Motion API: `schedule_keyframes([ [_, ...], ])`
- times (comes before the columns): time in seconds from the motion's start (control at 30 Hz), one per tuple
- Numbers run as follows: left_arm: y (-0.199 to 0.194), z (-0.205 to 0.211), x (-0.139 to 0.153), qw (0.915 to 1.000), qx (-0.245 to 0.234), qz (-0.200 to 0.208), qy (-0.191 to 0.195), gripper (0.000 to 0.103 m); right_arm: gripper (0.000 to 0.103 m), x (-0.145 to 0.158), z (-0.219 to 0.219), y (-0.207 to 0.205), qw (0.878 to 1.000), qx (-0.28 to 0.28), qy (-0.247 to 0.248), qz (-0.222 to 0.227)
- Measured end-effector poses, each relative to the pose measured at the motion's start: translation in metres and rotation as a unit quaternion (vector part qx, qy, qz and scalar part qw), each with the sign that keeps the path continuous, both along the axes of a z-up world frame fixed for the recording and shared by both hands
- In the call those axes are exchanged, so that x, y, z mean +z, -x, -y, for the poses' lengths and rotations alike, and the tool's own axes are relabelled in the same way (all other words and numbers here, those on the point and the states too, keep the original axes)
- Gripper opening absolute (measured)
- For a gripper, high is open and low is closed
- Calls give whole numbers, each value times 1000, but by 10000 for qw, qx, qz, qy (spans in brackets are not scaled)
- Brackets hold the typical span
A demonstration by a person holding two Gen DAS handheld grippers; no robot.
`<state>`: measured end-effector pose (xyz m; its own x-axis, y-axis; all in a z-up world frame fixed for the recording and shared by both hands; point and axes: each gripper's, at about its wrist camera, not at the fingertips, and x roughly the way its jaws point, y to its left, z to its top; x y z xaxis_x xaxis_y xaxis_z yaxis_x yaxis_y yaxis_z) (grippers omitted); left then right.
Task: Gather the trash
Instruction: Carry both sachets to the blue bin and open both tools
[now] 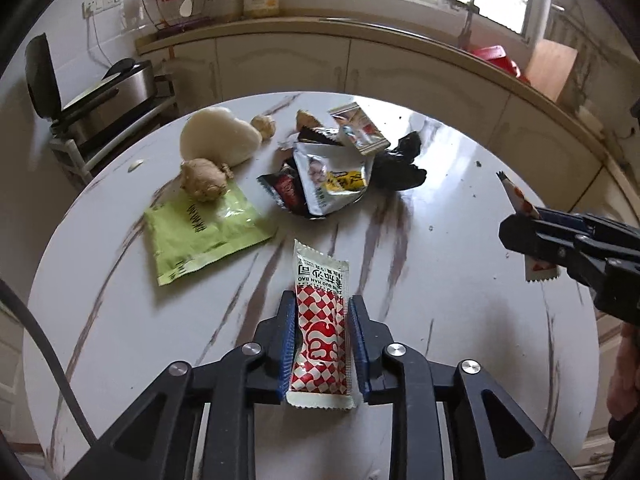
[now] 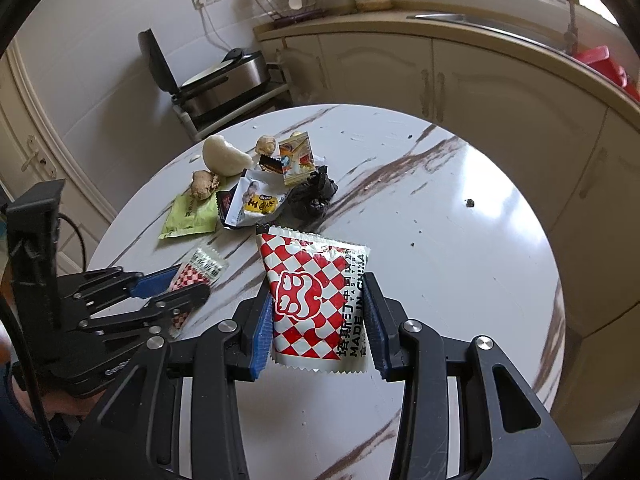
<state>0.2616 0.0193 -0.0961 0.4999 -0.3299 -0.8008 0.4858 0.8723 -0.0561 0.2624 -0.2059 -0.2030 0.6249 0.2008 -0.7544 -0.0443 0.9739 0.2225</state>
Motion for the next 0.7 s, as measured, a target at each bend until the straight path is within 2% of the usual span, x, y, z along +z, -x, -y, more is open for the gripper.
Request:
schedule_keyframes([
  [0.13,-2,-6,5,9995,3,-72,294,6,38,0,3,3,10000,-20,-35,20],
  [0.4,16,13,15,9988,-208,-13,434,4,38,1,19,12,9997,-146,-146,88],
  [0.7,50,62,50,9962,-631,423,435,4,38,14,59,44,9977,-576,-219,290],
])
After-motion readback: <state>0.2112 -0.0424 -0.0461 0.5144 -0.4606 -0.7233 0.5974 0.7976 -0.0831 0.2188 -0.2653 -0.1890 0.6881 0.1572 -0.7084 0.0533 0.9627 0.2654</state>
